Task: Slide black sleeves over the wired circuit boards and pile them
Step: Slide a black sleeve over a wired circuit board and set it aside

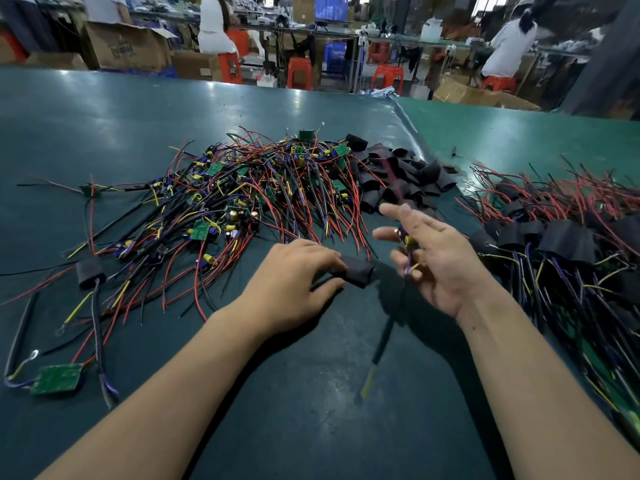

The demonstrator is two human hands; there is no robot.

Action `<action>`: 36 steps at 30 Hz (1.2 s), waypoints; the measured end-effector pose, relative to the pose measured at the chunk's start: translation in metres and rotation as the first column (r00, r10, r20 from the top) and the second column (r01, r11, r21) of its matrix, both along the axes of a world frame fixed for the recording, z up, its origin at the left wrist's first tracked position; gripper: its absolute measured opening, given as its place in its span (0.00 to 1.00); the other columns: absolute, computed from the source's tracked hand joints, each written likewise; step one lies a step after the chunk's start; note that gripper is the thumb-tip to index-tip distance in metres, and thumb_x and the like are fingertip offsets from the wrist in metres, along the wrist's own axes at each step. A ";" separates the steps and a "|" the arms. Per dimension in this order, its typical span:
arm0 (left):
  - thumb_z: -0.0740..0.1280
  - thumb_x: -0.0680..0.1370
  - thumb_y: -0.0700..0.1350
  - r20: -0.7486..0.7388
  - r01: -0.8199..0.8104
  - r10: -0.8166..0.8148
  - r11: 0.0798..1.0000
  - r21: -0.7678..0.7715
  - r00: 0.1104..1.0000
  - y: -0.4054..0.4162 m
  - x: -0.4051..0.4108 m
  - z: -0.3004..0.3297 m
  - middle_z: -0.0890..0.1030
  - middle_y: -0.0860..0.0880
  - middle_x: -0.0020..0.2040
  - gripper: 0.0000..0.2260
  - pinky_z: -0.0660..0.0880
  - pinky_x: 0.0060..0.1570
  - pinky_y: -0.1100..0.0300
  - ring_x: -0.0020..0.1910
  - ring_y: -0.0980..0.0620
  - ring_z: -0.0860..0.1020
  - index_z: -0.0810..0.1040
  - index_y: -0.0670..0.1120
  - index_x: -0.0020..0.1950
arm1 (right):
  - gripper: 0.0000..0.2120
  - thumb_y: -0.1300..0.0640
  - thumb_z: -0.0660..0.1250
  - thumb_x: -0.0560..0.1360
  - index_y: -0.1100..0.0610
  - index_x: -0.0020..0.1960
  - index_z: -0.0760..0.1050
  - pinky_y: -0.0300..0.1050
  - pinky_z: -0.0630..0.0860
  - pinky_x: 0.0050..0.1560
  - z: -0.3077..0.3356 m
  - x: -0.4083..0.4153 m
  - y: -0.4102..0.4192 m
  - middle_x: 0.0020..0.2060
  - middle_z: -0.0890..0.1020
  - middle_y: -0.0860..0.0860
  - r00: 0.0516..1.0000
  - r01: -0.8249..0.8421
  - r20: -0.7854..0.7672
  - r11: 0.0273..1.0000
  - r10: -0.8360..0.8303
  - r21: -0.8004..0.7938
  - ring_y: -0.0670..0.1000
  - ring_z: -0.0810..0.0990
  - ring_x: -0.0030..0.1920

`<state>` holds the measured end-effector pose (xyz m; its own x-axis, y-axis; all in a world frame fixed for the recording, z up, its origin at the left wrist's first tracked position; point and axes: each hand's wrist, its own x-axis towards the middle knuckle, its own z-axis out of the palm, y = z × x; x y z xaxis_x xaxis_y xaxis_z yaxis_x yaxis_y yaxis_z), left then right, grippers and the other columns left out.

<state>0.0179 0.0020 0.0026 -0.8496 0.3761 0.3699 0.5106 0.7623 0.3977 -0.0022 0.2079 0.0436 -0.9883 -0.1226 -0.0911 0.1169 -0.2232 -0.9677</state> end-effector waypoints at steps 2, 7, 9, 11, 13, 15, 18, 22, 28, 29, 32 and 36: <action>0.72 0.76 0.52 -0.029 -0.091 0.091 0.996 0.003 0.995 -0.004 -0.001 0.004 0.82 0.52 0.56 0.13 0.70 0.59 0.47 0.59 0.48 0.74 0.81 0.50 0.59 | 0.16 0.47 0.61 0.80 0.59 0.58 0.71 0.35 0.63 0.18 0.000 0.000 -0.001 0.42 0.86 0.59 0.995 -0.016 0.104 0.999 0.011 0.047 0.46 0.67 0.22; 0.67 0.78 0.43 0.011 0.094 -0.094 0.994 -0.058 0.996 0.001 0.002 0.003 0.73 0.53 0.72 0.20 0.64 0.69 0.51 0.72 0.50 0.67 0.74 0.49 0.71 | 0.08 0.66 0.53 0.78 0.56 0.54 0.64 0.36 0.63 0.20 0.003 -0.001 0.001 0.46 0.84 0.68 0.989 0.044 0.149 0.989 -0.023 -0.142 0.50 0.70 0.25; 0.65 0.79 0.43 0.032 0.097 -0.095 0.993 -0.067 0.995 0.004 0.002 0.001 0.75 0.53 0.70 0.19 0.66 0.67 0.50 0.70 0.50 0.69 0.76 0.50 0.70 | 0.06 0.66 0.57 0.80 0.56 0.52 0.69 0.35 0.67 0.23 0.004 -0.001 0.005 0.52 0.83 0.68 0.994 0.048 0.109 0.985 -0.030 -0.166 0.50 0.76 0.28; 0.67 0.79 0.48 -0.021 0.038 -0.039 0.998 -0.056 0.999 0.001 0.001 0.001 0.81 0.53 0.61 0.14 0.70 0.61 0.48 0.61 0.48 0.74 0.80 0.50 0.63 | 0.05 0.60 0.62 0.80 0.59 0.48 0.76 0.33 0.72 0.27 0.004 -0.002 0.007 0.55 0.82 0.65 0.997 0.025 0.074 0.987 -0.014 -0.156 0.48 0.82 0.33; 0.69 0.78 0.54 -0.054 -0.013 0.010 0.998 -0.056 0.998 -0.002 0.000 0.004 0.82 0.53 0.53 0.12 0.71 0.56 0.48 0.55 0.47 0.75 0.83 0.50 0.57 | 0.10 0.57 0.62 0.80 0.62 0.50 0.80 0.34 0.77 0.32 0.003 -0.002 0.008 0.56 0.82 0.63 0.996 -0.003 0.081 0.978 0.021 -0.207 0.48 0.84 0.38; 0.71 0.76 0.56 -0.056 0.000 -0.002 1.000 -0.031 0.998 -0.004 -0.001 0.004 0.83 0.52 0.50 0.13 0.72 0.54 0.48 0.53 0.47 0.75 0.84 0.48 0.52 | 0.13 0.61 0.58 0.80 0.65 0.55 0.79 0.37 0.80 0.37 0.002 -0.003 0.007 0.60 0.80 0.65 0.994 -0.023 0.099 0.969 0.049 -0.247 0.52 0.85 0.44; 0.73 0.75 0.55 -0.017 0.016 -0.016 1.000 0.012 1.000 -0.001 0.002 0.005 0.83 0.53 0.49 0.13 0.72 0.55 0.49 0.54 0.49 0.75 0.83 0.47 0.51 | 0.20 0.74 0.50 0.75 0.67 0.58 0.77 0.39 0.80 0.37 -0.003 -0.004 0.000 0.65 0.74 0.66 1.000 0.004 0.018 0.999 -0.003 -0.047 0.56 0.86 0.47; 0.74 0.74 0.51 -0.022 -0.004 0.006 0.997 0.078 1.000 -0.001 0.002 0.006 0.83 0.53 0.47 0.10 0.71 0.55 0.51 0.51 0.50 0.73 0.82 0.48 0.52 | 0.30 0.81 0.54 0.73 0.55 0.65 0.76 0.36 0.80 0.47 -0.015 -0.003 -0.006 0.77 0.60 0.57 0.963 0.086 -0.262 0.858 0.058 0.506 0.48 0.83 0.52; 0.75 0.73 0.48 -0.028 -0.058 0.064 0.982 0.180 0.998 -0.003 0.002 0.006 0.77 0.60 0.46 0.15 0.72 0.55 0.55 0.51 0.54 0.76 0.80 0.50 0.58 | 0.12 0.66 0.73 0.72 0.55 0.54 0.79 0.55 0.78 0.55 -0.027 -0.004 -0.005 0.59 0.80 0.52 0.789 0.437 -0.599 0.558 0.139 0.705 0.53 0.82 0.52; 0.75 0.73 0.48 -0.040 -0.082 0.092 0.977 0.197 0.995 -0.003 0.002 0.006 0.79 0.59 0.47 0.15 0.72 0.55 0.54 0.51 0.54 0.76 0.80 0.51 0.58 | 0.10 0.62 0.73 0.74 0.53 0.53 0.78 0.51 0.79 0.50 -0.026 -0.004 -0.005 0.52 0.82 0.49 0.766 0.484 -0.640 0.598 0.064 0.639 0.50 0.82 0.45; 0.76 0.72 0.47 -0.080 -0.143 0.170 0.954 0.265 0.982 -0.005 0.001 0.008 0.80 0.58 0.46 0.14 0.73 0.52 0.55 0.48 0.54 0.77 0.80 0.50 0.56 | 0.10 0.63 0.69 0.78 0.53 0.54 0.72 0.41 0.80 0.45 -0.016 -0.006 -0.007 0.49 0.83 0.53 0.776 0.494 -0.573 0.819 -0.265 0.290 0.48 0.83 0.41; 0.76 0.73 0.46 -0.071 -0.183 0.220 0.920 0.347 0.973 -0.004 -0.001 0.010 0.83 0.54 0.49 0.16 0.75 0.54 0.50 0.49 0.51 0.80 0.80 0.48 0.59 | 0.10 0.69 0.67 0.77 0.57 0.52 0.71 0.43 0.81 0.47 0.000 -0.009 0.000 0.49 0.82 0.65 0.841 0.428 -0.277 0.885 -0.464 -0.184 0.56 0.83 0.45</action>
<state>0.0171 -0.0024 0.0127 -0.8426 0.0384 0.5372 0.4139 0.6844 0.6002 -0.0109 0.2079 0.0434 -0.9139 0.3473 0.2104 -0.3171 -0.2868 -0.9040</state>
